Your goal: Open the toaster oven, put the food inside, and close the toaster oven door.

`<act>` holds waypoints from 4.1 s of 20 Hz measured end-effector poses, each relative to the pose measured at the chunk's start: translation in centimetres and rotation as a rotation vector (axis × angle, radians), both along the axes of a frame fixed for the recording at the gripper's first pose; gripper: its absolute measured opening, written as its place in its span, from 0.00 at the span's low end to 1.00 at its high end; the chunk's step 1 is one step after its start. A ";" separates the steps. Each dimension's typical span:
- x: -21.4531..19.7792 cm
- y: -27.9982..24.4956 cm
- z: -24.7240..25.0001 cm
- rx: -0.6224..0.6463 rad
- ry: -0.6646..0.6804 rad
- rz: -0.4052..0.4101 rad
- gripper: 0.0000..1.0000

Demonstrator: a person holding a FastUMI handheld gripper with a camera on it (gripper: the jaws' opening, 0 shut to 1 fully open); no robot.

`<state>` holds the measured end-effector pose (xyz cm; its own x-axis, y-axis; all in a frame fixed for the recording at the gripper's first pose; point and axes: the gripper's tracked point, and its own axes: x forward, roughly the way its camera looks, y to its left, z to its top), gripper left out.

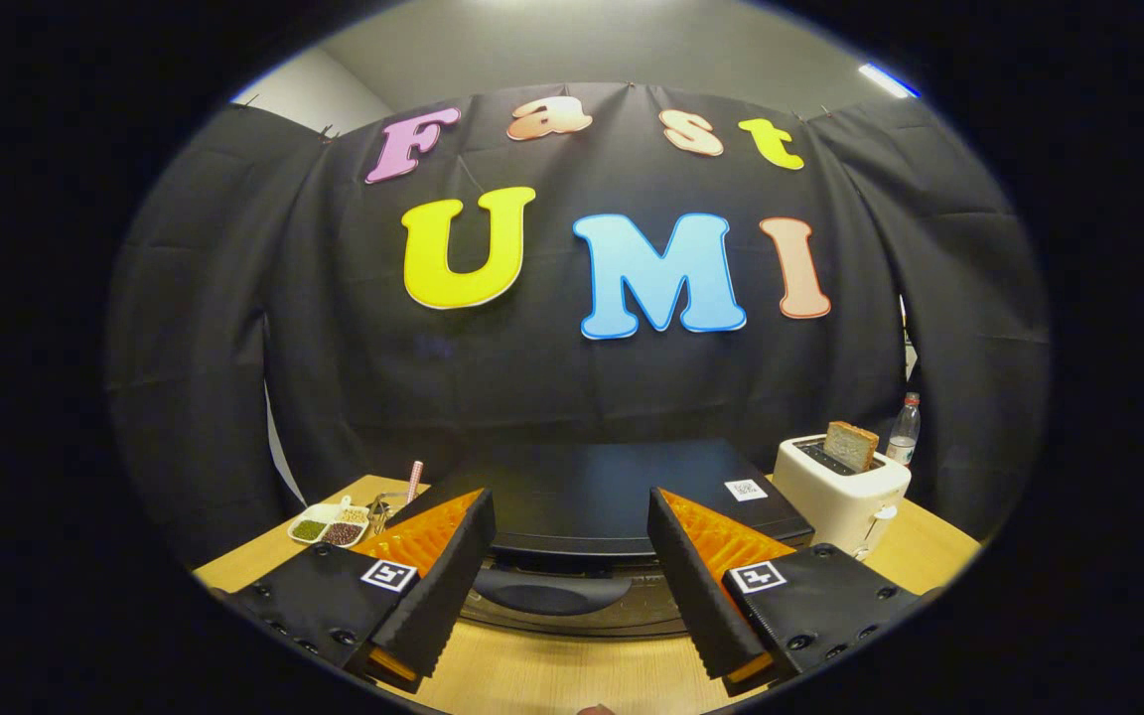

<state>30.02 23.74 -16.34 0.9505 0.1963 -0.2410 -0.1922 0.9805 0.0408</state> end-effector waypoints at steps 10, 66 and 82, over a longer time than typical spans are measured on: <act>0.7 0.3 -5.6 -0.075 0.067 -0.045 0.99; -20.2 -15.8 -9.8 -0.017 0.616 0.090 0.97; -22.9 -22.0 -18.5 -0.113 0.946 0.134 0.94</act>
<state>7.14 1.75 -34.87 0.3242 0.2178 -0.9206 -0.2386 0.9605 0.1432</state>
